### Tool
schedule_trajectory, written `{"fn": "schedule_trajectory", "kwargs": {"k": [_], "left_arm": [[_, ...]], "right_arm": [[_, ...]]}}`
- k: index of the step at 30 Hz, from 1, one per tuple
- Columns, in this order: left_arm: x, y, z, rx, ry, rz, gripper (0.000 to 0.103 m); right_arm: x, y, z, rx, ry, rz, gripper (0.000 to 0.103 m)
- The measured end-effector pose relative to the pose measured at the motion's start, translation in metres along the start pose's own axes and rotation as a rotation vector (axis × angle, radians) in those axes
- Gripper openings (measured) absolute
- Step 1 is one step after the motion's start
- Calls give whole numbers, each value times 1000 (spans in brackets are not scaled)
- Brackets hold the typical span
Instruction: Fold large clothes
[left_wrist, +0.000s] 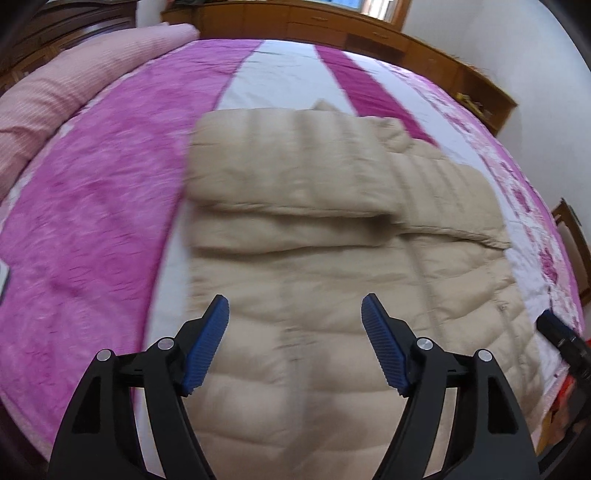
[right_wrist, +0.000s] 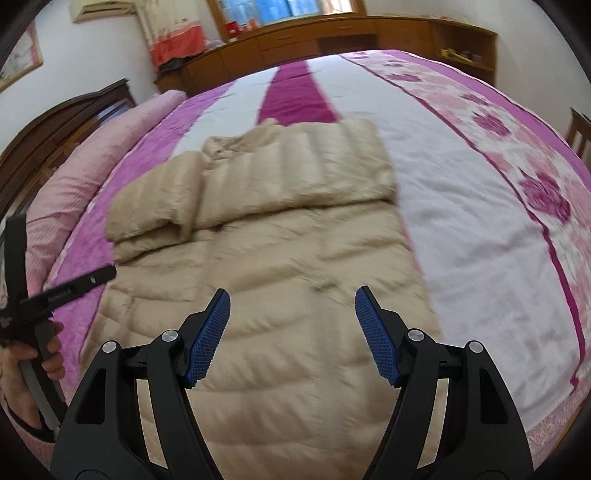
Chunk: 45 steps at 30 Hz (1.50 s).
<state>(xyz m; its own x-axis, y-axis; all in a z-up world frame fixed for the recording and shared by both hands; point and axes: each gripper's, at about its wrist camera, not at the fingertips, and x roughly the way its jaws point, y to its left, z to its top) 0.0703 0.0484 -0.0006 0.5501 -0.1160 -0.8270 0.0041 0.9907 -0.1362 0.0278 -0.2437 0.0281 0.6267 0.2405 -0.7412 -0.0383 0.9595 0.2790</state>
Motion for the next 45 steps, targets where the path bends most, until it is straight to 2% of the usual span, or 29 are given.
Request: {"fn": "schedule_trajectory", "kwargs": {"k": [4,11,16,19,23,29,33,41,45], "left_arm": [[0,32,-2,-32,22,45,73],[3,77,-6,-90,34,83,73],[4,93,-8,-120,26,96,73],[4,100,-9,-129,22,102,73],[5,103,-14,-93,18,130,73],[6,114,-21,-119,26,126,73],[6,119,-23,-130,28,119,74],[9,126,-26,-149,33,119,74],[9,125,-28,-169,34,116,73]], "right_arm": [[14,36,13,-49,21,38,70],[42,103,28,-138,45,85,70],[61,151,41,-206,45,92,77],[78,180,48,-236,54,113,77],[106,213,53,-250,99,147,77],[146,259,59,-315,116,120,77],[175,282,63,-344,132,90,77],[213,287,58,-376,184,29,77],[218,276,61,-360,201,39,61]]}}
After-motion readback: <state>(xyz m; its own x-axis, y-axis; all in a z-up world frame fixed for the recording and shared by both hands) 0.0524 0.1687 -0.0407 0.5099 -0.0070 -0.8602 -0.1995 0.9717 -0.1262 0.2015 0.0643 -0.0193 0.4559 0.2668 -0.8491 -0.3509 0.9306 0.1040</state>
